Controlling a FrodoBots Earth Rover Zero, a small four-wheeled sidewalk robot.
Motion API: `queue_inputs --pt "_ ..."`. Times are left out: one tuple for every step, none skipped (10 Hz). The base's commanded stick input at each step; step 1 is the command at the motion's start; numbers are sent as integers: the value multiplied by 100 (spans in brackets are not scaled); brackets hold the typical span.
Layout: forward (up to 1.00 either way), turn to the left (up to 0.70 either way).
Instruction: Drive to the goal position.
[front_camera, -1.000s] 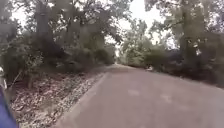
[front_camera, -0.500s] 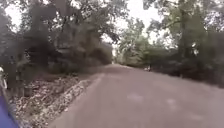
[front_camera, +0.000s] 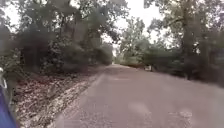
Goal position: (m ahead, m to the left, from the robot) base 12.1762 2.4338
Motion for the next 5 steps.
queue_inputs --pt "70 -4" --pt "70 -4" --pt "70 -3" --pt "70 -3" --pt "70 -3"
